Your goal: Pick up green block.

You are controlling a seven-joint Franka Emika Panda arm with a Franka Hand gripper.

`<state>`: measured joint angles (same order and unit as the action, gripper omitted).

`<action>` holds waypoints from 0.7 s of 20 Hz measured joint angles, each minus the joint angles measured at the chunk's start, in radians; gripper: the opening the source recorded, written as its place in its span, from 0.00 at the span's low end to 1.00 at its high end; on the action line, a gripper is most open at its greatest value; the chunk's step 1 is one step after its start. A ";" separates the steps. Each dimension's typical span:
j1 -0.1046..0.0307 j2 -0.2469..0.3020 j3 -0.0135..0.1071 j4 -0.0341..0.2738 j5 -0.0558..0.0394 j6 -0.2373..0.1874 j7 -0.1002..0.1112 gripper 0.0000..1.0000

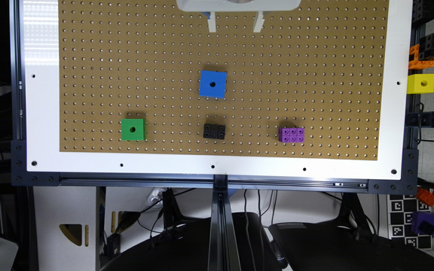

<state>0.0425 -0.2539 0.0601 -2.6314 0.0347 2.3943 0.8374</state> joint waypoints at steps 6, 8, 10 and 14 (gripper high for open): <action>-0.002 0.000 0.000 0.000 0.0000 0.000 0.000 1.00; -0.004 0.000 0.000 0.000 0.0000 0.000 0.000 1.00; -0.005 0.000 0.000 0.000 0.0000 0.000 0.000 1.00; -0.013 0.000 0.000 0.000 -0.0014 0.000 0.000 1.00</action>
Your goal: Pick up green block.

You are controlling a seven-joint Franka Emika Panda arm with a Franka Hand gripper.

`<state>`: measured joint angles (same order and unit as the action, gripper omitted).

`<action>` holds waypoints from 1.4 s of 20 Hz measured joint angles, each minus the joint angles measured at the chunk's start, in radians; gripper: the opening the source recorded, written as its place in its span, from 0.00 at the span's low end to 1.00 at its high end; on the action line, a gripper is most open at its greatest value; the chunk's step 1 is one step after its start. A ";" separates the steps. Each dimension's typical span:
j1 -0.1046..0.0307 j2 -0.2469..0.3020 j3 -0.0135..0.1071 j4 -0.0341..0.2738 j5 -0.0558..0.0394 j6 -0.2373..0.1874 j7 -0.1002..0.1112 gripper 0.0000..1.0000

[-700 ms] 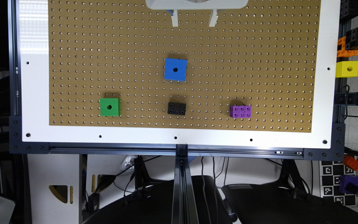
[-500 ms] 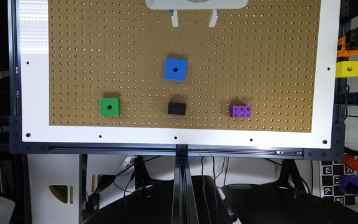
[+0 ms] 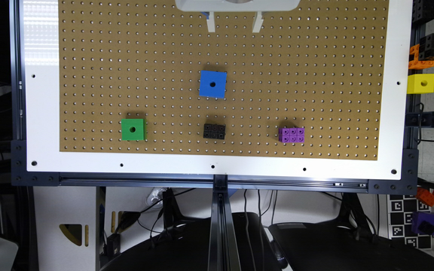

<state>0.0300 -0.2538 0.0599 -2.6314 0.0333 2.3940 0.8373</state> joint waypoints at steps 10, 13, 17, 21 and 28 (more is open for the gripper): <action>-0.083 0.000 -0.001 0.006 -0.0069 0.003 -0.053 1.00; -0.144 0.003 -0.002 0.016 -0.0071 0.004 -0.112 1.00; -0.254 0.058 -0.003 0.083 -0.0074 0.004 -0.221 1.00; -0.301 0.179 -0.003 0.200 -0.0115 0.004 -0.263 1.00; -0.360 0.324 -0.004 0.347 -0.0235 0.003 -0.311 1.00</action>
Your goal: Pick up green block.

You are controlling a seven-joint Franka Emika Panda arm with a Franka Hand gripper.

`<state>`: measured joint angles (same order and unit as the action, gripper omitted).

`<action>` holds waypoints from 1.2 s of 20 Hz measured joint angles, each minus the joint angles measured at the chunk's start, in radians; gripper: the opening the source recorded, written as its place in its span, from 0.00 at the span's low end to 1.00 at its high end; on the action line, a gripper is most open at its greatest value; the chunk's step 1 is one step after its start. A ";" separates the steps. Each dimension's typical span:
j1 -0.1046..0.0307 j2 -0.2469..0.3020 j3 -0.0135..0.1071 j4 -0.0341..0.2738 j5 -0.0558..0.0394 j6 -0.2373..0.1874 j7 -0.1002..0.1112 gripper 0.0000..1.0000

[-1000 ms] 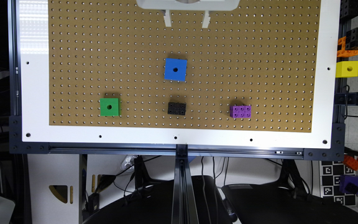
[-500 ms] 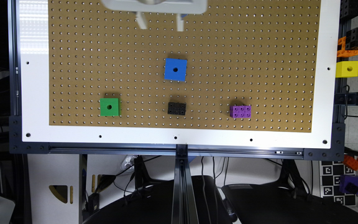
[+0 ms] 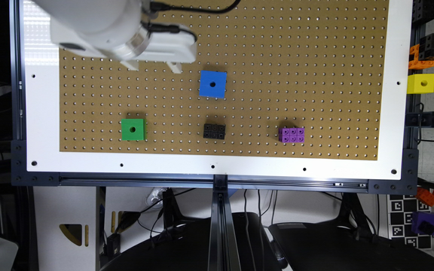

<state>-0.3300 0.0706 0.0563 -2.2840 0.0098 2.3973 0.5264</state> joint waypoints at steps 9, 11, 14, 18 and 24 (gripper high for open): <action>-0.048 0.035 -0.001 0.059 -0.0064 -0.001 -0.042 1.00; -0.063 0.060 -0.001 0.090 -0.0085 -0.001 -0.056 1.00; -0.079 0.110 -0.001 0.146 -0.0118 -0.002 -0.072 1.00; -0.099 0.174 -0.001 0.228 -0.0216 -0.014 -0.084 1.00; -0.108 0.216 -0.001 0.292 -0.0217 -0.043 -0.095 1.00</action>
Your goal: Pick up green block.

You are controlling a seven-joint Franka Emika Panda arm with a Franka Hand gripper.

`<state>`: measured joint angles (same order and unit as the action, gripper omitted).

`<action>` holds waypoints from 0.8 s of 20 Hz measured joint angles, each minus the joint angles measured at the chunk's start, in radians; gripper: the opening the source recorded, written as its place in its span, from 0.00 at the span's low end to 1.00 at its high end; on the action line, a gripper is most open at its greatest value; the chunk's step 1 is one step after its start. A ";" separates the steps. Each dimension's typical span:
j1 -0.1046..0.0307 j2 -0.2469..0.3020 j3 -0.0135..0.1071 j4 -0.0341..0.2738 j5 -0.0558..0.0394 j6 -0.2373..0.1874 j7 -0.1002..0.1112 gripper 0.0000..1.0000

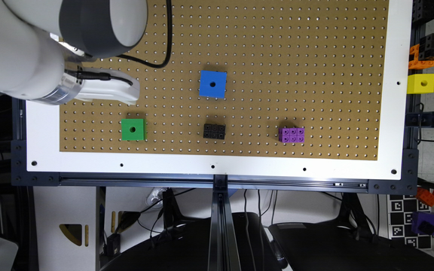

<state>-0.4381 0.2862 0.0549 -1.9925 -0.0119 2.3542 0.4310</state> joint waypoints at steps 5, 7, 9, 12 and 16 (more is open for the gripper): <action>0.001 0.000 0.001 0.005 0.0000 -0.001 0.000 1.00; 0.001 0.001 0.002 0.008 0.0000 -0.001 0.000 1.00; 0.002 0.003 0.004 0.013 0.0000 -0.001 0.000 1.00; 0.004 0.016 0.007 0.032 0.0000 -0.001 0.000 1.00; 0.009 0.075 0.009 0.104 0.0000 -0.011 0.000 1.00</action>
<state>-0.4288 0.3607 0.0642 -1.8885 -0.0119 2.3436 0.4310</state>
